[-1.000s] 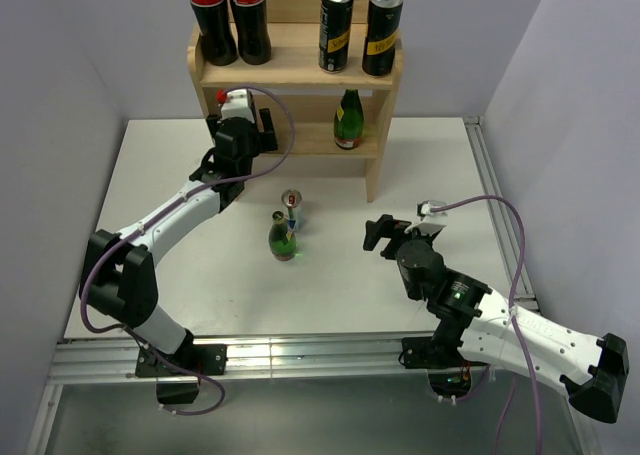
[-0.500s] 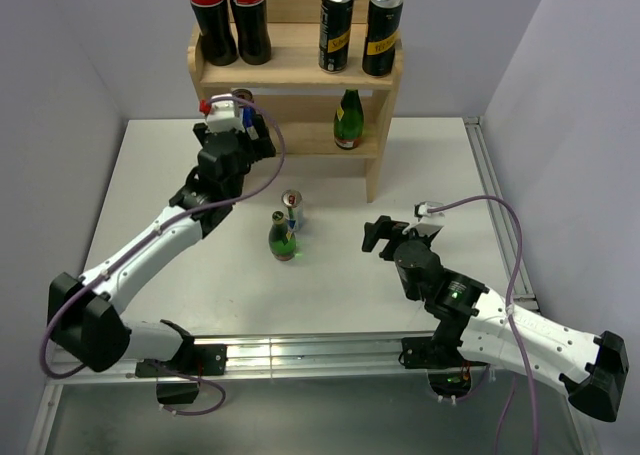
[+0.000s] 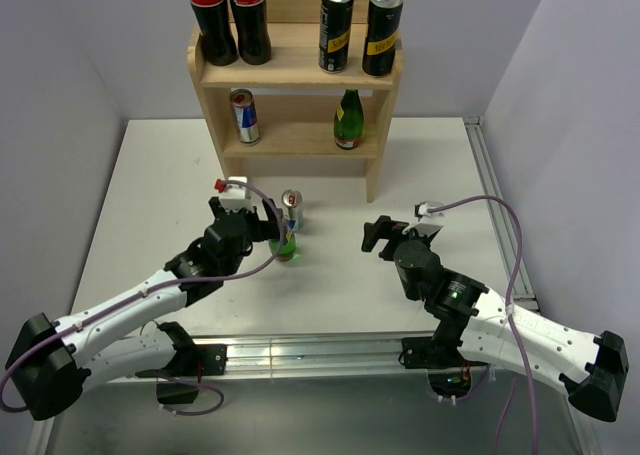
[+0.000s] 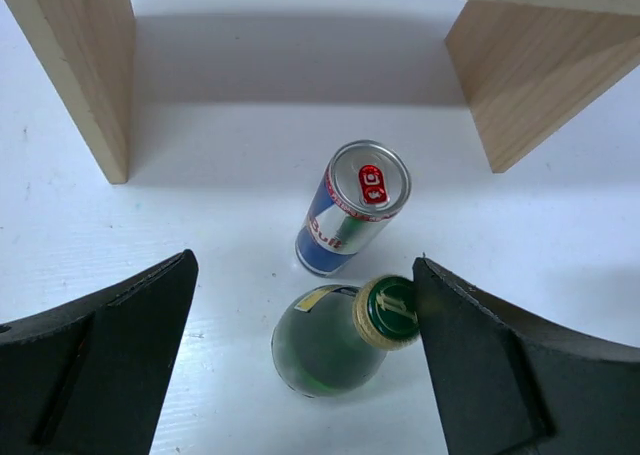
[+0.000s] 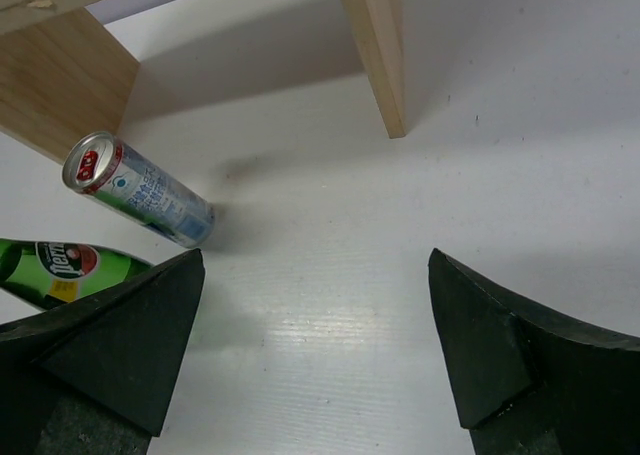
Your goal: Place and organize the beverage onto the shelf
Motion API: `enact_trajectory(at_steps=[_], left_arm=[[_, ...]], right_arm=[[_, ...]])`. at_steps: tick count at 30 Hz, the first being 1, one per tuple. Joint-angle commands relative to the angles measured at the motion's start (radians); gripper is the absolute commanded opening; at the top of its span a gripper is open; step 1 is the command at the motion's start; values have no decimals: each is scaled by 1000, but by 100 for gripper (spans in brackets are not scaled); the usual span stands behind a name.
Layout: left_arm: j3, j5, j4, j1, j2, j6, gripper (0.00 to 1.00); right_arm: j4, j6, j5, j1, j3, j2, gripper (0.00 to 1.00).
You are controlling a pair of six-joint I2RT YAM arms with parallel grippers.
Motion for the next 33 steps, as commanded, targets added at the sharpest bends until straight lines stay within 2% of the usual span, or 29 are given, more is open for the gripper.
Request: enact_trajectory(at_steps=[1,8,15,33], left_arm=[[-36,43,65,-16,-47,-42,95],[-129,56,168,-50,-25,-82,95],[-137,34,223,-82,33,-79,94],[-110,-87,177,-94,-16,-41,94]], right_arm=[[34,18,10,7,-8,0,100],[37,24,11,7,-11,16,100],[40,33,13,7,-28,16,100],[55,42,5,7,-42,21,100]])
